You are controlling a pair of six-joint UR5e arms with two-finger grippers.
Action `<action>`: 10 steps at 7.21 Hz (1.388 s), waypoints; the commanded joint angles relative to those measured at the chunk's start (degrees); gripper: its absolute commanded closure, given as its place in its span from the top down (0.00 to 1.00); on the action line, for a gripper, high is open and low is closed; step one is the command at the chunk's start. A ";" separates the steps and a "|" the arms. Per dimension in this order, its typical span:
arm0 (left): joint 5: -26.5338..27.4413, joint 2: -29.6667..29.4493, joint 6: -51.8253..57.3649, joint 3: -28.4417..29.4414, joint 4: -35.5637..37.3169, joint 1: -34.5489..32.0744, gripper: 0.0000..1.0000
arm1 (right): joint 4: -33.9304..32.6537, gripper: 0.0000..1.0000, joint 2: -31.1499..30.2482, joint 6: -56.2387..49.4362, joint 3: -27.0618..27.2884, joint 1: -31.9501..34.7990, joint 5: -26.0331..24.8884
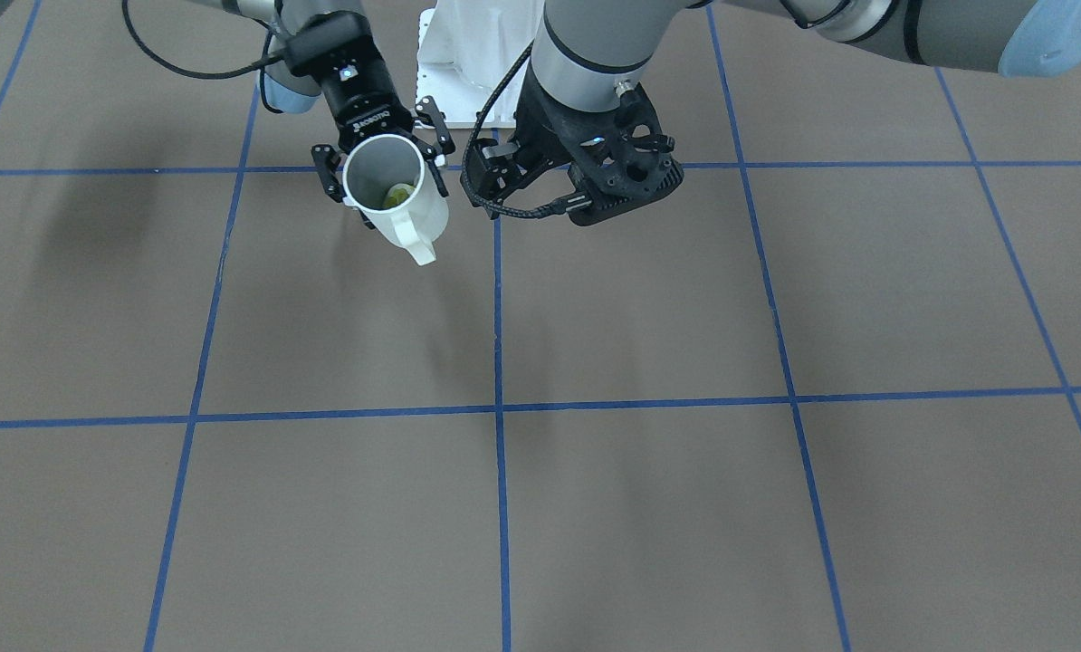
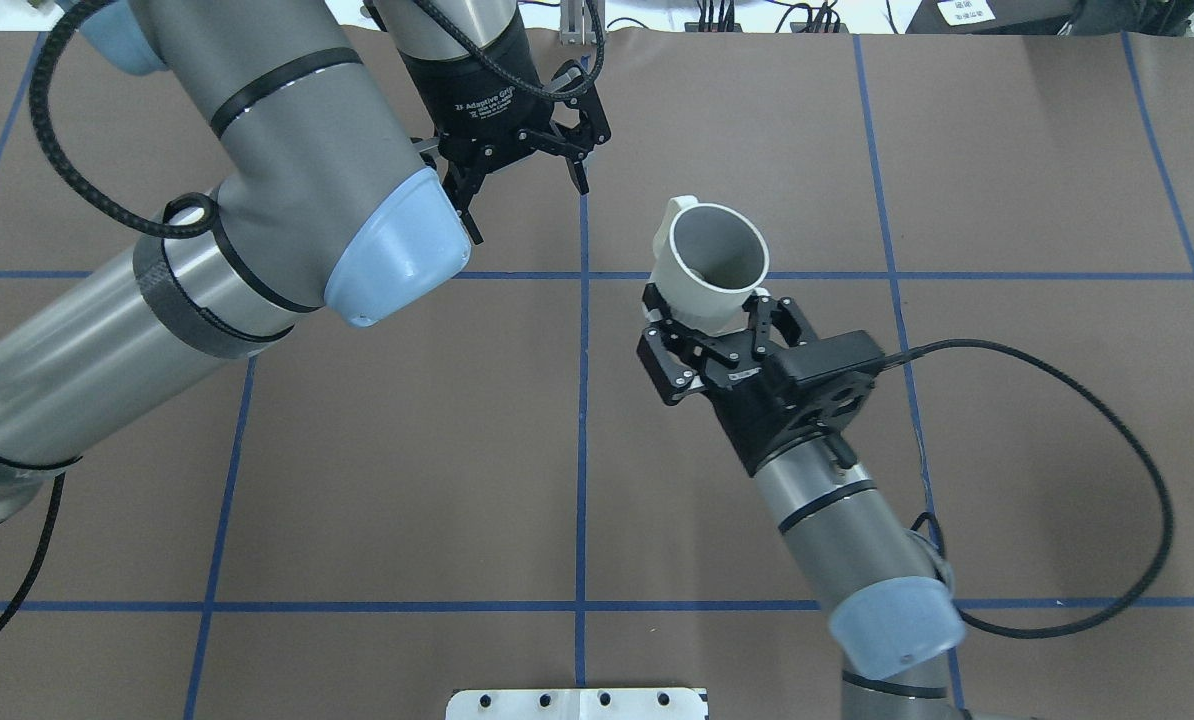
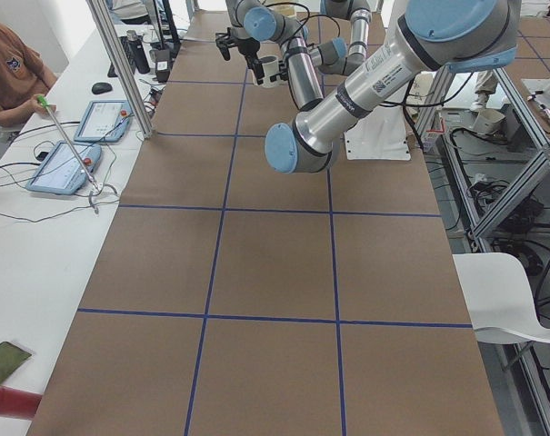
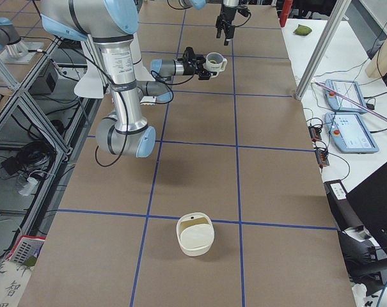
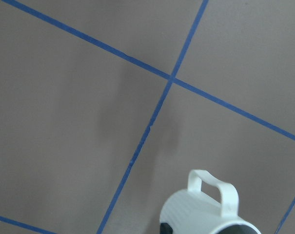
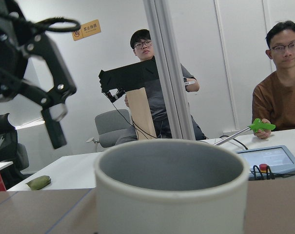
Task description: Left arm hands cup to right arm to dump lemon
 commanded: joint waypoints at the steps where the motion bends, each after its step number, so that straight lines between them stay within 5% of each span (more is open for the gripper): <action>1: 0.48 0.81 0.04 0.13 -0.12 0.29 1.00 | 6.04 0.49 -8.85 0.56 6.13 1.38 -1.87; 4: 1.18 1.78 0.74 0.31 -0.38 0.55 1.00 | 31.64 0.48 -24.12 1.52 4.83 1.29 -4.53; 7: 2.32 2.05 1.45 0.57 -0.91 0.47 1.00 | 42.31 0.42 -32.74 13.92 -0.43 1.38 -5.23; 10: 2.41 1.96 1.45 0.57 -0.91 0.29 1.00 | 58.40 0.42 -39.45 15.58 -14.12 1.64 -4.79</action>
